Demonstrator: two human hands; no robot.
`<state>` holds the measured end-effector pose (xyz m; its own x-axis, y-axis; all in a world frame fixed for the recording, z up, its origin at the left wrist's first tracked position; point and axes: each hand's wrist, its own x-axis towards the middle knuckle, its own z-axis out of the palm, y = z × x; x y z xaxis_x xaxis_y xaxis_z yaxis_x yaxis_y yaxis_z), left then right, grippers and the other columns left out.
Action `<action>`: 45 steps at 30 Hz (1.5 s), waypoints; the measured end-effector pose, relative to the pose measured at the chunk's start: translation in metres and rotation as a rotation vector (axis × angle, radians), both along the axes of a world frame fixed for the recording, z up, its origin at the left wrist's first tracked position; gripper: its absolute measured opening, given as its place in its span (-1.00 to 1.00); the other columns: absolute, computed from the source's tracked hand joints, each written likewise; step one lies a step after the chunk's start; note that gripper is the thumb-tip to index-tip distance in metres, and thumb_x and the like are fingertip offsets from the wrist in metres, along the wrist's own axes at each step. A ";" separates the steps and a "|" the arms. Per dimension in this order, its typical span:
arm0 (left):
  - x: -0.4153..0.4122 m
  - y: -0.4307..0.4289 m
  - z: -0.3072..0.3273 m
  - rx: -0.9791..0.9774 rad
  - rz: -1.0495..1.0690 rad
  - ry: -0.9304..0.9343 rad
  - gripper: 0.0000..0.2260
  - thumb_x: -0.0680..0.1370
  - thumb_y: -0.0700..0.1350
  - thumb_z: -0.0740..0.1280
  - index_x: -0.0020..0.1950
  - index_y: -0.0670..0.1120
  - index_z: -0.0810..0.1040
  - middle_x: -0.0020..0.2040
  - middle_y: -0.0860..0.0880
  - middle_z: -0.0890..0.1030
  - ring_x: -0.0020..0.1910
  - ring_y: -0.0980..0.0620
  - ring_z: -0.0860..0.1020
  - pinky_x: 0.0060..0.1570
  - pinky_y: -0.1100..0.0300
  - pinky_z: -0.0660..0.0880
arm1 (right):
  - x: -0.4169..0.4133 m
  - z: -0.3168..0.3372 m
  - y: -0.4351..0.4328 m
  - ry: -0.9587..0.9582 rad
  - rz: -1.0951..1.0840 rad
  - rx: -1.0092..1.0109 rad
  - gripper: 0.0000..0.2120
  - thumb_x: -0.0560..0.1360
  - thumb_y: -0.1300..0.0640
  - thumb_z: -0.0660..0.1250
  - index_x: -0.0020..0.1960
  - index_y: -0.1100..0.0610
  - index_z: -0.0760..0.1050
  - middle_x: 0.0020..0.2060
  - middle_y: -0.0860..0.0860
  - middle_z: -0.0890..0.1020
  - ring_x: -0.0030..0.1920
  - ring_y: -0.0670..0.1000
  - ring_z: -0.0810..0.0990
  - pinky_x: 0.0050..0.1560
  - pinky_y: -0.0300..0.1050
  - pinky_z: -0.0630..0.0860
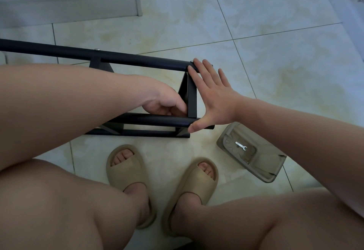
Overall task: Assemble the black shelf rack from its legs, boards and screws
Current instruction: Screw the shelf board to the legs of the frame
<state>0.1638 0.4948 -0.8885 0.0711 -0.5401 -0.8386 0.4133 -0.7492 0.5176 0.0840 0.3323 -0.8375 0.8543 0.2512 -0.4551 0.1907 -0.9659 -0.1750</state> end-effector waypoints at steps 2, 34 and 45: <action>0.001 -0.001 0.000 0.008 -0.003 0.009 -0.89 0.57 -0.21 0.35 -0.07 -0.11 0.67 -0.16 -0.05 0.72 -0.22 0.05 0.67 -0.12 0.22 0.55 | 0.000 0.001 0.000 0.001 -0.001 -0.003 0.47 0.11 -0.64 0.32 0.62 0.08 -0.41 0.59 0.02 -0.41 0.56 0.06 -0.48 0.56 0.22 -0.35; 0.012 0.004 -0.014 -0.154 -0.051 0.261 -0.78 0.58 -0.32 0.23 0.16 -0.21 0.59 0.18 -0.25 0.60 0.13 -0.16 0.59 0.33 -0.02 0.45 | 0.000 -0.004 0.000 -0.002 -0.005 0.023 0.46 0.07 -0.68 0.23 0.62 0.06 -0.40 0.59 0.01 -0.39 0.57 0.07 -0.46 0.58 0.26 -0.26; 0.013 -0.002 -0.016 -0.234 -0.020 0.225 -0.77 0.56 -0.44 0.23 0.15 -0.29 0.57 0.02 -0.21 0.65 -0.07 -0.08 0.67 -0.01 0.12 0.64 | 0.000 -0.003 0.001 0.004 -0.008 0.028 0.47 0.07 -0.66 0.26 0.63 0.07 -0.38 0.60 0.02 -0.38 0.58 0.08 -0.45 0.58 0.26 -0.25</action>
